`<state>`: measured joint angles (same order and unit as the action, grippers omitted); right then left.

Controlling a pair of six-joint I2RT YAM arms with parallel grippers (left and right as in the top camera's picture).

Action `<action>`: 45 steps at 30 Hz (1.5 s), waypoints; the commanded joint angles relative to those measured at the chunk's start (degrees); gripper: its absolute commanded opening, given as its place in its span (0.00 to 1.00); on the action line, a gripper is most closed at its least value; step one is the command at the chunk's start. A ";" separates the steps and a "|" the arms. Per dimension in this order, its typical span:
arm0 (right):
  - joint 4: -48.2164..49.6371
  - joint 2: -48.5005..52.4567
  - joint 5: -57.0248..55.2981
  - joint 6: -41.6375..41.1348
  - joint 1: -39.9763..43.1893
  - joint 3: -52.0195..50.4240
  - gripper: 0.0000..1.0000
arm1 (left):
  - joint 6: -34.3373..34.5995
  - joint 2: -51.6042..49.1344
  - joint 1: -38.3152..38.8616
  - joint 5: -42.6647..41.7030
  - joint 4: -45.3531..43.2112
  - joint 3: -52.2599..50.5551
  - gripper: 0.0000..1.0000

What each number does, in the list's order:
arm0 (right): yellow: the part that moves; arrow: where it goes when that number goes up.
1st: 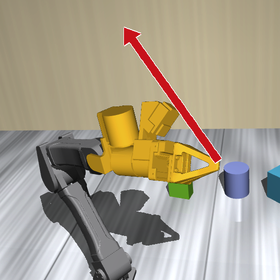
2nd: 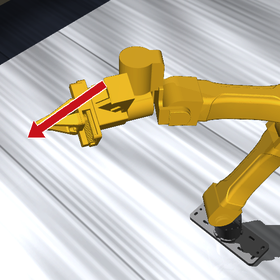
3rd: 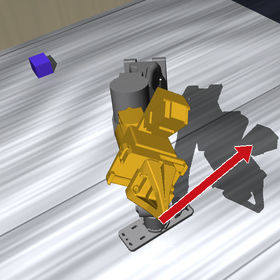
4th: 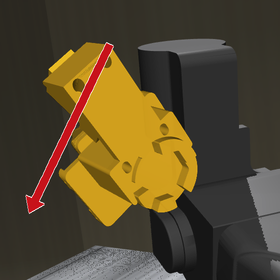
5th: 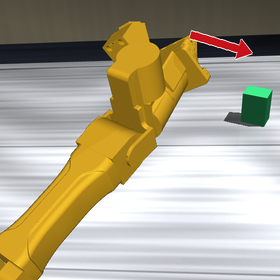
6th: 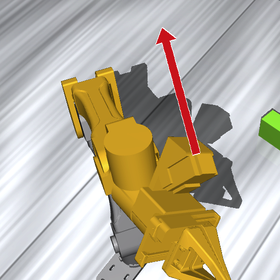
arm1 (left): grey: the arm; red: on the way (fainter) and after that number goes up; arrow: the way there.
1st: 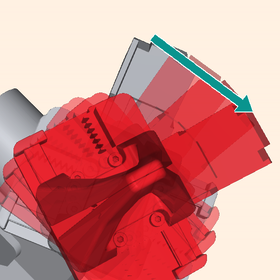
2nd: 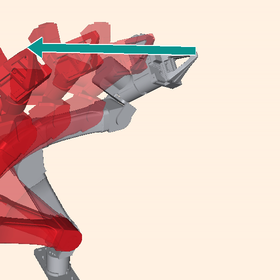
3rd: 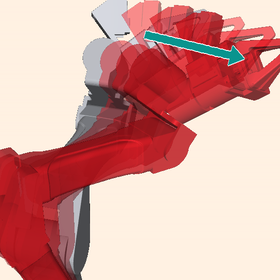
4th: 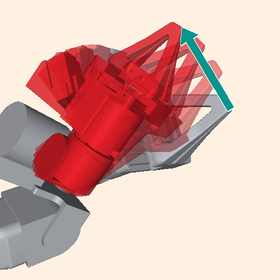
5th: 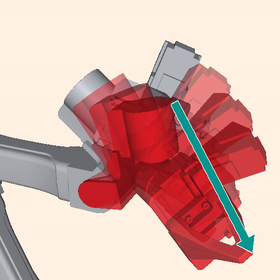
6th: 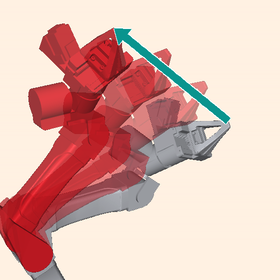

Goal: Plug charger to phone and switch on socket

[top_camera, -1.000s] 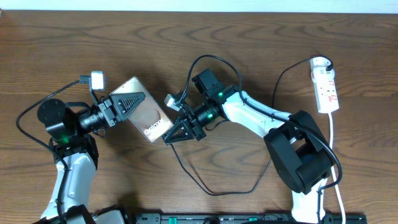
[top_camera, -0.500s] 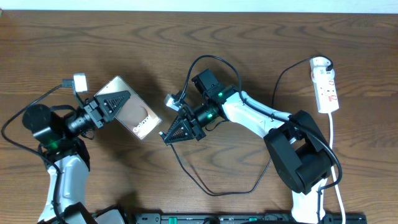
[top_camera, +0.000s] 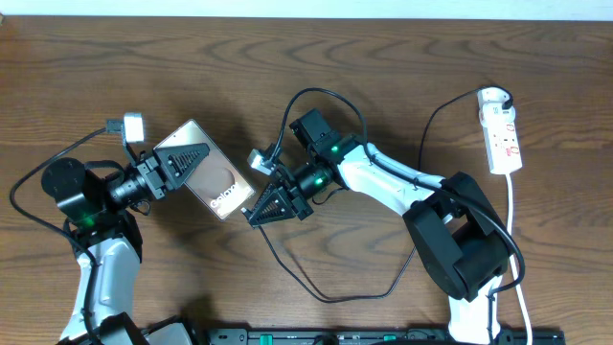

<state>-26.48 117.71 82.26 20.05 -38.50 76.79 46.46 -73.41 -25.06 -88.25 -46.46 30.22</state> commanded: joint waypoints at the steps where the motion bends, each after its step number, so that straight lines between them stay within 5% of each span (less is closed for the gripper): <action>1: 0.46 0.15 2.05 -0.33 -0.22 0.13 0.01 | -0.44 0.44 0.09 -0.85 -0.31 -0.28 0.07; 45: 2.32 0.15 1.86 -1.42 -0.83 0.13 0.01 | -0.11 0.44 3.45 0.37 -0.31 -2.49 0.07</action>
<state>-24.99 117.75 81.73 18.83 -38.65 76.42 46.46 -73.41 -23.24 -85.01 -46.61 27.97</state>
